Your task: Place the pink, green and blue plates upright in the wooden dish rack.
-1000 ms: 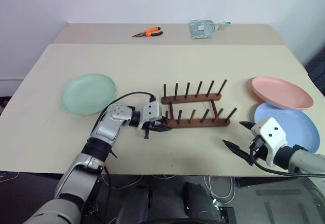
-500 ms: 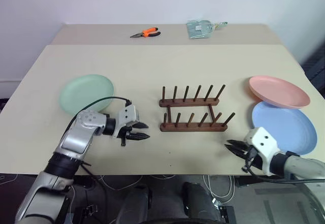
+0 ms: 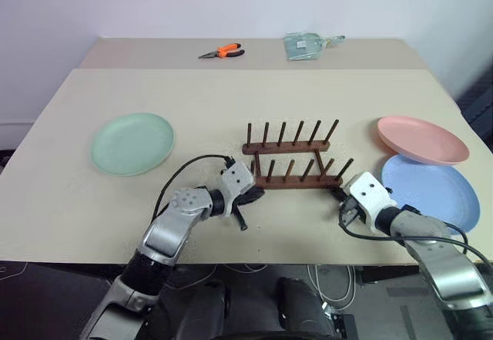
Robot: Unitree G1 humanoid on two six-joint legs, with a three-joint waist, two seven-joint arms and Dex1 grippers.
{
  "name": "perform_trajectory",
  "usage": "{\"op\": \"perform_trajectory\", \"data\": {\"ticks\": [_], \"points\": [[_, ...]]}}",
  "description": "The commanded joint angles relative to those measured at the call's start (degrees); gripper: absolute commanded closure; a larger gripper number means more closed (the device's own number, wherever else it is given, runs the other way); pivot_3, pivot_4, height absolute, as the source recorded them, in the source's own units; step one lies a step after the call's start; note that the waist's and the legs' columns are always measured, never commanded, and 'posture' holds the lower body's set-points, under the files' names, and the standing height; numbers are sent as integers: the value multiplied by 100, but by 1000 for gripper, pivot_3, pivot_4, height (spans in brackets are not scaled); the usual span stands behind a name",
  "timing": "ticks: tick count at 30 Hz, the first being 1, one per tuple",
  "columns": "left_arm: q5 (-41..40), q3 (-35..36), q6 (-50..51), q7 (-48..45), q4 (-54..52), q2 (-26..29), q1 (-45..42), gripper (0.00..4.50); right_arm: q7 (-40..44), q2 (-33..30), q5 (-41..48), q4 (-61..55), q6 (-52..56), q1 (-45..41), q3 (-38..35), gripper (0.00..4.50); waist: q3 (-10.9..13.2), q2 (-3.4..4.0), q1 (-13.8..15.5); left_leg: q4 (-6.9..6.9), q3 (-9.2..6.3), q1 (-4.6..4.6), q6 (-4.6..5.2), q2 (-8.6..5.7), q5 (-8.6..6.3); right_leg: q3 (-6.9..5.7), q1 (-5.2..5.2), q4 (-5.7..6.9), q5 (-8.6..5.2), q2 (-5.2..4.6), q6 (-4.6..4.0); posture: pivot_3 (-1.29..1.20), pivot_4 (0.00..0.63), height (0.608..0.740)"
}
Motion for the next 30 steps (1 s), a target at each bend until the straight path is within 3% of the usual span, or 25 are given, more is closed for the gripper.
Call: {"op": "perform_trajectory", "data": {"ticks": [1, 7, 8, 11, 16, 21, 26, 28, 30], "points": [[140, 242, -174, 419, 374, -4, -134, 4463, -324, 198, -349, 512, -77, -417, 143, 4500, -3, 4, -6, 0, 0, 0, 0, 0, 0, 0, 0, 0, 1, 2, -1, 0, 150, 740], [47, 345, -373, 569, 674, 24, -290, 4463, -255, 282, -302, 602, -52, -688, 29, 4500, -5, 6, 6, 0, -1, -2, -1, -3, 1, 0, -2, 3, 13, 1, 7, 0, 150, 740], [12, 366, -389, 539, 633, 51, -279, 4490, -95, 203, -151, 441, -19, -642, -87, 4255, -5, 7, 6, 0, -1, -2, -1, -3, 1, 0, -2, 3, 13, 1, 7, 0, 150, 740], [-122, 458, -521, 399, 457, 136, -205, 4500, 272, -181, 73, -80, -72, -505, -539, 3238, -2, 12, 6, -1, -3, -4, -1, -3, 1, -1, -4, 3, 15, 1, 8, 0, 150, 740], [-859, 643, -581, -218, -297, 183, 19, 4500, 597, -1224, -163, -447, -234, -304, -1312, 756, 4, 20, 10, -2, 2, -13, -1, -3, 0, 1, -15, 2, 14, -1, 10, 0, 150, 740], [-1260, 614, -415, -464, -680, 187, 110, 4500, 387, -2154, -1150, 449, -864, -191, -1262, 756, 4, 19, 13, 0, 5, -14, -1, -3, 0, 0, -10, -5, 1, -3, -1, 0, 150, 740], [-1505, 499, -282, -593, -967, 158, 87, 4500, -339, -2403, -2151, 2148, -1694, -764, -603, 756, 4, 21, -13, 0, 11, -13, -1, -2, 0, 2, -10, -7, 6, -3, -12, 0, 150, 740], [-1631, 478, -219, -660, -1135, 175, 139, 4500, -528, -2375, -2421, 2726, -1966, -1041, -328, 1288, 5, 26, -31, -2, 19, -12, -1, -2, 1, 8, -13, -6, 12, -3, -20, 0, 150, 740], [-1692, 471, -169, -674, -1234, 195, 175, 4500, -651, -2354, -2556, 3080, -2163, -1213, -189, 2098, 5, 32, -33, -4, 20, -11, -1, -1, 1, 9, -13, -5, 13, -3, -23, 0, 150, 740]]}}
